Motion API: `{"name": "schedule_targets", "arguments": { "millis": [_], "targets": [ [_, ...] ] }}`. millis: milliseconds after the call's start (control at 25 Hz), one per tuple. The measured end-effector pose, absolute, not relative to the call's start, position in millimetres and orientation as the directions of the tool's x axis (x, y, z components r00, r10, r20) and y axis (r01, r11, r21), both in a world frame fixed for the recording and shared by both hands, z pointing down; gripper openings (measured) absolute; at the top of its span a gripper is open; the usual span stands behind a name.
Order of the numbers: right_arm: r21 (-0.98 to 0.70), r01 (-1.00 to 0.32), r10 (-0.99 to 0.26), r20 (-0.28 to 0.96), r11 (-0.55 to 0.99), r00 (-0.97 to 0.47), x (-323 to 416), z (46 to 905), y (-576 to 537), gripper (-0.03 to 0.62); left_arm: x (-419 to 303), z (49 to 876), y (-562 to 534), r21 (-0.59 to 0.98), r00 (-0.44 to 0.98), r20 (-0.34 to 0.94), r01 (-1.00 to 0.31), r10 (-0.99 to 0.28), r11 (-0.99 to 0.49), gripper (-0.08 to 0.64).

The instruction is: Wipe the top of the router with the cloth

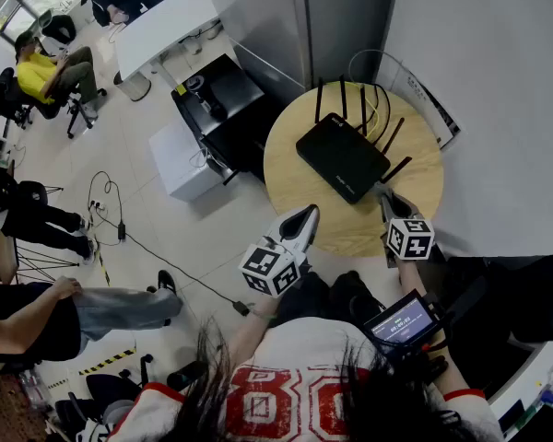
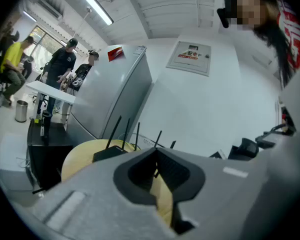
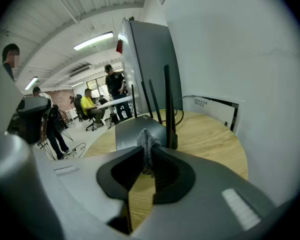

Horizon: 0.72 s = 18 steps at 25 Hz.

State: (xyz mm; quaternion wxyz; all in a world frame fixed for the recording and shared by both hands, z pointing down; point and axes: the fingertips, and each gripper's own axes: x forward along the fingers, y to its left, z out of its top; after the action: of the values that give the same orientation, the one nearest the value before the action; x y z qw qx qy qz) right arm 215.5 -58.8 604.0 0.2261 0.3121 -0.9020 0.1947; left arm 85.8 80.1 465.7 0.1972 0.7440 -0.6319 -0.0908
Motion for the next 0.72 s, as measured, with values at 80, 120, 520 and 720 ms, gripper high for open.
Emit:
{"name": "schedule_targets", "arguments": {
  "millis": [80, 120, 520, 720],
  "targets": [
    [-0.21, -0.657, -0.475, 0.538, 0.724, -0.696, 215.5, 606.1, -58.3, 0.043, 85.2, 466.7, 80.9, 0.415, 0.19, 0.12, -0.901, -0.974, -0.125, 0.002],
    [-0.21, -0.658, -0.474, 0.542, 0.723, -0.694, 215.2, 607.6, -58.7, 0.043, 85.1, 467.6, 80.7, 0.417, 0.192, 0.123, -0.9, -0.974, -0.125, 0.002],
    [-0.112, -0.628, -0.466, 0.575, 0.77, -0.673, 186.4, 618.1, -78.6, 0.041, 69.5, 474.4, 58.8, 0.423, 0.135, 0.142, -0.904, -0.981, -0.063, 0.002],
    [-0.098, -0.602, -0.43, 0.609, 0.793, -0.667, 178.9, 632.8, -78.3, 0.041, 64.4, 474.1, 45.7, 0.42, 0.104, 0.15, -0.907, -0.983, -0.032, 0.002]
  ]
}}
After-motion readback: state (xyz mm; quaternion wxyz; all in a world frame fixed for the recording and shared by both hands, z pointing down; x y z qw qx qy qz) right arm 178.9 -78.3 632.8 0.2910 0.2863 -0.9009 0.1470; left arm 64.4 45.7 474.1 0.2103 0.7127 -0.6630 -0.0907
